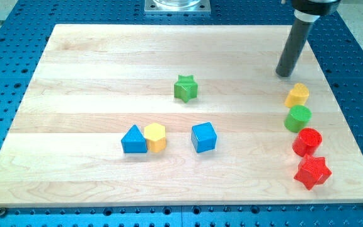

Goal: Put the green star vertically above the yellow heart

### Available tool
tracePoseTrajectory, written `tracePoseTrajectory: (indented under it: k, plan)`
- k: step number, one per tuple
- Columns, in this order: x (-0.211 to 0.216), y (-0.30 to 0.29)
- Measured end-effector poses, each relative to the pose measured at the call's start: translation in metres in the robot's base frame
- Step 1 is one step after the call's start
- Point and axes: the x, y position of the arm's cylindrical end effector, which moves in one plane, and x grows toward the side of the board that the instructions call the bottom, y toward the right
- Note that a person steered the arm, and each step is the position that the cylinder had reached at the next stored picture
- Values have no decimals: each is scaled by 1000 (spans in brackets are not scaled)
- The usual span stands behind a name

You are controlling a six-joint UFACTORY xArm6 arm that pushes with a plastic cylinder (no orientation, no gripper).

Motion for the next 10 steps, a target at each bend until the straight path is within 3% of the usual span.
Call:
tracePoseTrajectory:
  k: [1, 2, 3, 4, 5, 7, 8, 9, 10]
  plan:
    - [11, -107]
    - [-43, -184]
    - [-1, -268]
    - [59, -279]
    - [62, -187]
    - [8, -106]
    - [-12, -104]
    - [6, -169]
    - [63, -154]
